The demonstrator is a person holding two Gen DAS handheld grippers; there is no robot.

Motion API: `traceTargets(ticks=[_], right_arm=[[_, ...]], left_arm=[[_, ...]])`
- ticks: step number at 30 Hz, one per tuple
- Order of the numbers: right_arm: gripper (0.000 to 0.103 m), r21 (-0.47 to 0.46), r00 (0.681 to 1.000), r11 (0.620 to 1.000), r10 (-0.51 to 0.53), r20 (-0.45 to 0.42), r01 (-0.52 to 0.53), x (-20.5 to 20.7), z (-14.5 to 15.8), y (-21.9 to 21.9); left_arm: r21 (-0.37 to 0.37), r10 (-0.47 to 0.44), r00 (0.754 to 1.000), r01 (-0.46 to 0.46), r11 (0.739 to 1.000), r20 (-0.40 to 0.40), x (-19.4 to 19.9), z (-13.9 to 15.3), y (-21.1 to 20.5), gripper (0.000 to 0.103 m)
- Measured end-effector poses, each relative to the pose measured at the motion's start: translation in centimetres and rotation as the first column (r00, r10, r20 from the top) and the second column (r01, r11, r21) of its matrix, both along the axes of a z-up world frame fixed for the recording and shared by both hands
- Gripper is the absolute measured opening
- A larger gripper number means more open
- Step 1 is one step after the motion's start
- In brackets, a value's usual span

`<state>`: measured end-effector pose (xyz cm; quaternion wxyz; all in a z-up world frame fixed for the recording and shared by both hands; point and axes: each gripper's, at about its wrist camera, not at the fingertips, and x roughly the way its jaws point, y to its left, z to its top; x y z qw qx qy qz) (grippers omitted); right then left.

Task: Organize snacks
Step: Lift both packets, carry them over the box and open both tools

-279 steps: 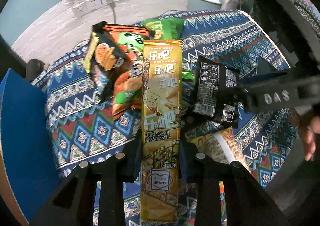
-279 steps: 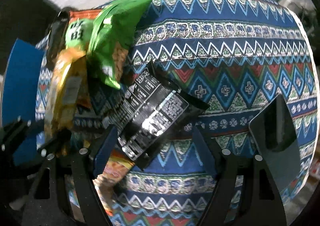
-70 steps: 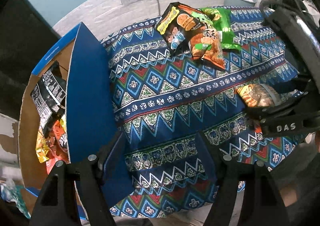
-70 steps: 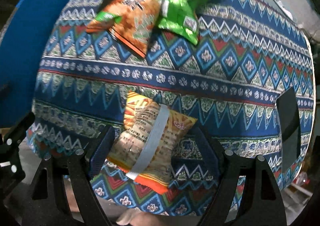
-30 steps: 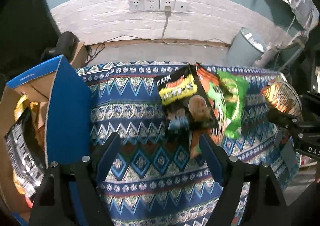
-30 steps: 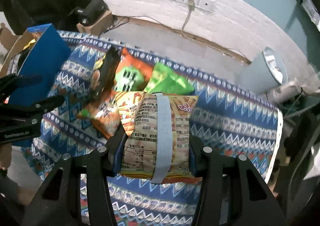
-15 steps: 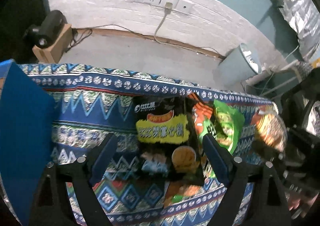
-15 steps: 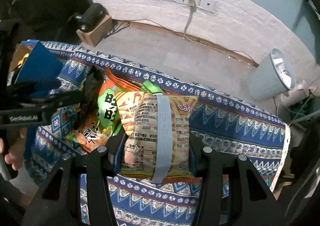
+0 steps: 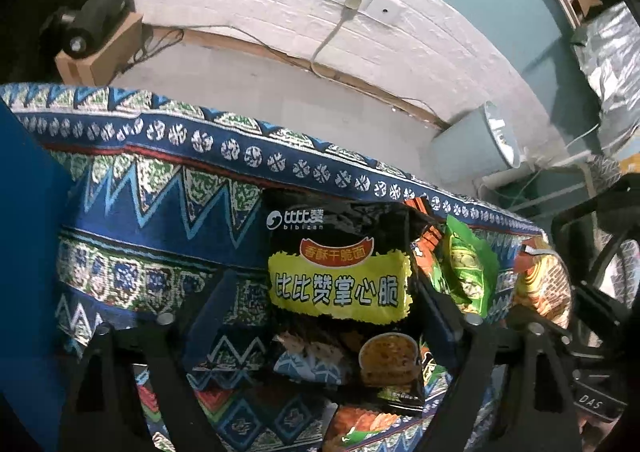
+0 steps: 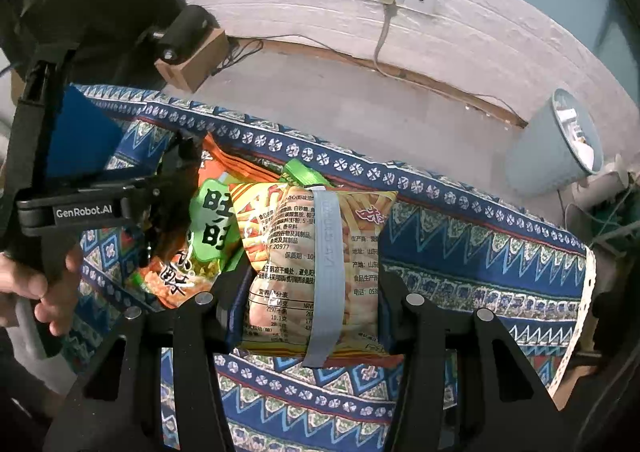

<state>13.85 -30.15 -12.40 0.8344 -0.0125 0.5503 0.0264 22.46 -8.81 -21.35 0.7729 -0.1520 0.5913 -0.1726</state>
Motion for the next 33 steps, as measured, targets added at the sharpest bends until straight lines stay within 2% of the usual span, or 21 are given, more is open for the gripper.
traceTargets(ticks=[2,3,12,15,25,33], right_arm=[[0.049,0.003,1.0,1.0,-0.001,-0.003,0.001,0.1,-0.1,0.1],[0.049,0.004,1.0,1.0,-0.001,-0.004,0.001,0.1,-0.2,0.1],[0.049,-0.002,1.0,1.0,0.005,0.001,-0.005,-0.1,-0.1,0.5],[0.049,-0.01,1.0,1.0,0.007,0.009,-0.007,-0.4,0.1,0.8],[0.049,-0.011,0.999,1.0,0.022,0.04,-0.021,-1.0,1.5,2.3],[0.049,0.004,0.997,1.0,0.03,0.07,-0.03,-1.7,3.2,4.0]], left_arm=[[-0.026,-0.02,1.0,0.02,0.999,-0.006,-0.1,0.0,-0.1,0.061],[-0.009,-0.033,0.999,0.032,0.999,-0.005,-0.2,0.0,-0.3,0.057],[0.13,-0.12,0.99,0.109,0.985,0.076,-1.5,1.5,-2.2,0.057],[0.208,-0.152,0.981,0.125,0.97,0.122,-2.1,2.8,-2.4,0.057],[0.376,-0.241,0.948,0.151,0.914,0.207,-4.8,6.6,-1.1,0.057],[0.457,-0.254,0.929,0.108,0.883,0.27,-7.3,10.1,1.0,0.057]])
